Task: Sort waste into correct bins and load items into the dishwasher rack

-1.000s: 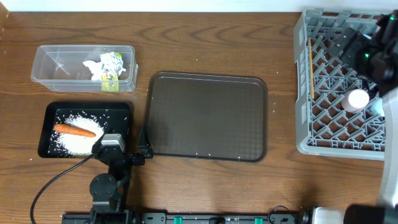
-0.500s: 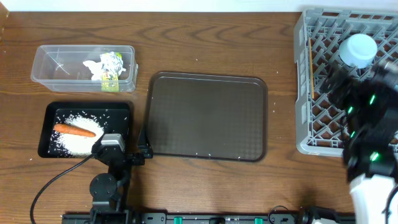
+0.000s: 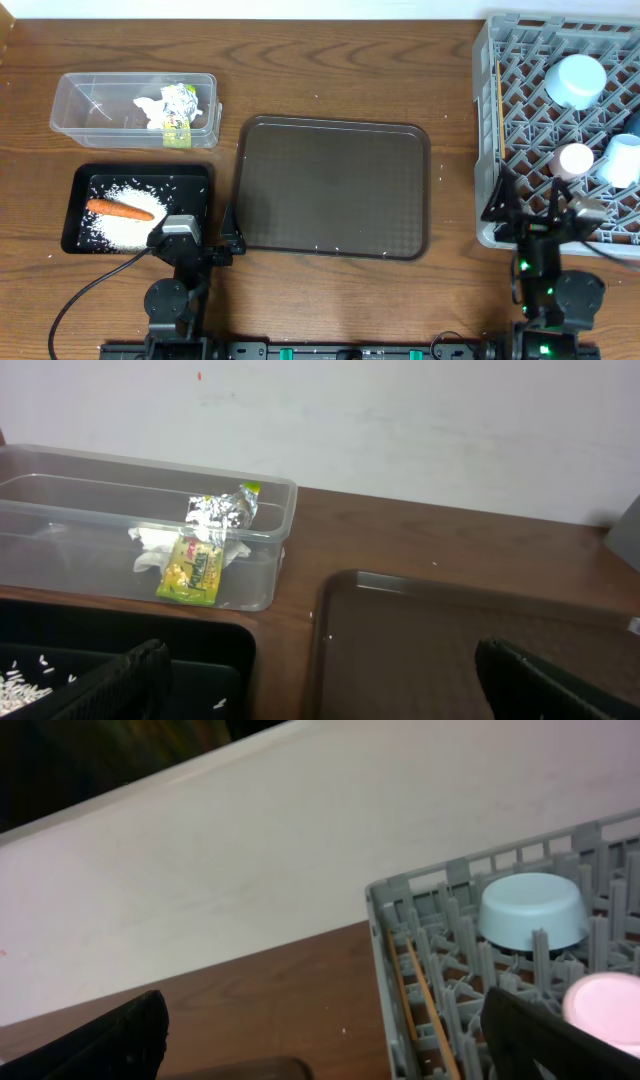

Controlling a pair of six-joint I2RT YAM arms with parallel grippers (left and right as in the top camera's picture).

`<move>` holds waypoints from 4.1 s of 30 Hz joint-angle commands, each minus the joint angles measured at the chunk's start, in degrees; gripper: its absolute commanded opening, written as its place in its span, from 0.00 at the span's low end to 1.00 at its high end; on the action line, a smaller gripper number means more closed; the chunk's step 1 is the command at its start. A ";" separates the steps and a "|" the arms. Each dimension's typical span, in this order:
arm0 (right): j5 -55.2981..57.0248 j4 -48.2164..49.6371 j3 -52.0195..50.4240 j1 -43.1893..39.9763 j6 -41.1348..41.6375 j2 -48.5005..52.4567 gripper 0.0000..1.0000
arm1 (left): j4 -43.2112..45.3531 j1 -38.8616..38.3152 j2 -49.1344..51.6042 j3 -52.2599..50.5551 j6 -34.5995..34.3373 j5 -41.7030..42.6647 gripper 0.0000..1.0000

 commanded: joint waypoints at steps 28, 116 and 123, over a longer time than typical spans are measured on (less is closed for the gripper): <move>10.38 -15.78 -9.22 6.10 -12.37 -17.88 0.99 | -1.99 0.24 -0.37 -0.94 0.79 0.59 1.00; 9.70 -15.72 -9.22 6.21 -17.44 -17.86 0.99 | -1.97 0.24 -0.37 -0.94 0.79 0.59 1.00; 9.70 -15.72 -9.22 6.21 -17.44 -17.86 0.99 | -1.99 0.24 -0.37 -0.94 0.79 0.59 1.00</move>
